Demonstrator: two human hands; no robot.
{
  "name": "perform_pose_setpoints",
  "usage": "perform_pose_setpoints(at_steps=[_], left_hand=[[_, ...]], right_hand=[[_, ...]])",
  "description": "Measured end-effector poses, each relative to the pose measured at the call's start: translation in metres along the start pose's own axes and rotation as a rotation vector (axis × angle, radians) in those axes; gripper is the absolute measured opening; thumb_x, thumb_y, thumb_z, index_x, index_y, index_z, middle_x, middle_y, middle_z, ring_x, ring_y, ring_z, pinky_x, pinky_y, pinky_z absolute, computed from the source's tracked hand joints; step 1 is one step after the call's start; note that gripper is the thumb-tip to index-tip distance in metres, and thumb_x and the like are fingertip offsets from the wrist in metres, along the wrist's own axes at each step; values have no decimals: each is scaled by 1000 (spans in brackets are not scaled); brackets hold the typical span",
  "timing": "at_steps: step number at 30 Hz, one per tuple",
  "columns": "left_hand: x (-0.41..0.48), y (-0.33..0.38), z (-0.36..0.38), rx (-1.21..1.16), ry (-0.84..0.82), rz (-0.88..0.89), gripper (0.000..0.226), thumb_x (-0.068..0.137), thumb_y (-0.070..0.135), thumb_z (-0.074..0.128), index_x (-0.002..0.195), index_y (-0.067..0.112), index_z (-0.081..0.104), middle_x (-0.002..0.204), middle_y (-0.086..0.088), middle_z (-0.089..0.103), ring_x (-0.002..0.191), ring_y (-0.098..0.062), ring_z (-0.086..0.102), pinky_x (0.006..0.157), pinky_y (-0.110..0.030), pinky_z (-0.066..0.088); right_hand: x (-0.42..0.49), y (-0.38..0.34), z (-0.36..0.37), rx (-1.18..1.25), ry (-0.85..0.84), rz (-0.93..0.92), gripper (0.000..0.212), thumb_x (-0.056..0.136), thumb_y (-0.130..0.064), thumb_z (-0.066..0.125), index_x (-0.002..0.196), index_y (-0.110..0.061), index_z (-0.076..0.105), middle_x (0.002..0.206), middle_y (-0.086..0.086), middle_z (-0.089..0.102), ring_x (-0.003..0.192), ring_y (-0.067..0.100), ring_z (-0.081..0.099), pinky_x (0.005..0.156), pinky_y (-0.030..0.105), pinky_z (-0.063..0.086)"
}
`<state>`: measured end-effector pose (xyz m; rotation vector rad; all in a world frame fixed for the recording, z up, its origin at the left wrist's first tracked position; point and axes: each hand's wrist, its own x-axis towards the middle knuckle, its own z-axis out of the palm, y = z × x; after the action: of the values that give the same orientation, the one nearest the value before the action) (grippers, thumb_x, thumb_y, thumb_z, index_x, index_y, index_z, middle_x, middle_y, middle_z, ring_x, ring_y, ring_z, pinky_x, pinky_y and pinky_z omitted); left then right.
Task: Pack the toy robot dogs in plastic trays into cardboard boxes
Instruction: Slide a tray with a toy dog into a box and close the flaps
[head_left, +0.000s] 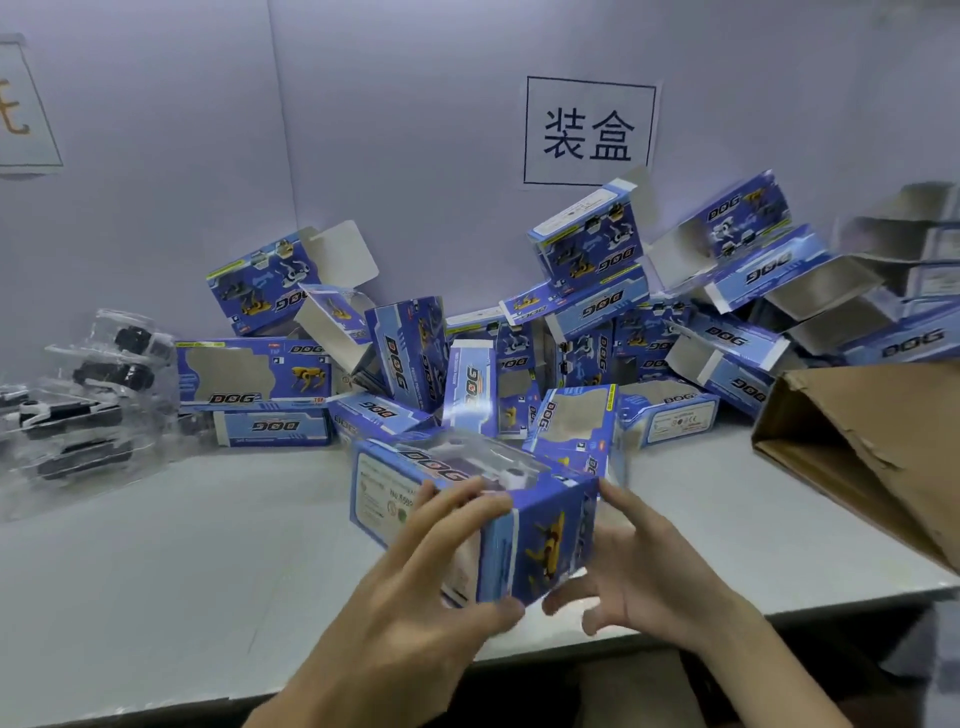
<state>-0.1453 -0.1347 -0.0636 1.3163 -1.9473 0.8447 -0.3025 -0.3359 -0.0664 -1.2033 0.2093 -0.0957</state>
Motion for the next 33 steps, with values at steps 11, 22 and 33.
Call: perform_pose_setpoints(at_steps=[11,22,33], left_hand=[[-42,-21,49,81,3,95,41,102,42,50,143,43,48,159,-3,31,140,-24,42,115,-40,36],[-66,-66,61,-85,-419,-617,69,88,69,34,149,55,5,156,34,-21,109,-3,63,81,-24,53],[-56,-60,54,-87,-606,-699,56,97,63,33,150,50,20,154,35,-21,119,4,50,93,-17,41]], right_hand=[[-39,47,-9,56,403,-223,69,72,-50,69,126,-8,62,102,30,67,77,37,66,56,37,56],[-51,-66,-103,103,958,-909,41,105,-42,41,144,-30,38,145,-3,51,127,30,53,107,49,44],[19,-1,-106,-821,781,-280,98,78,-15,84,155,-26,25,147,-11,28,134,11,33,104,31,38]])
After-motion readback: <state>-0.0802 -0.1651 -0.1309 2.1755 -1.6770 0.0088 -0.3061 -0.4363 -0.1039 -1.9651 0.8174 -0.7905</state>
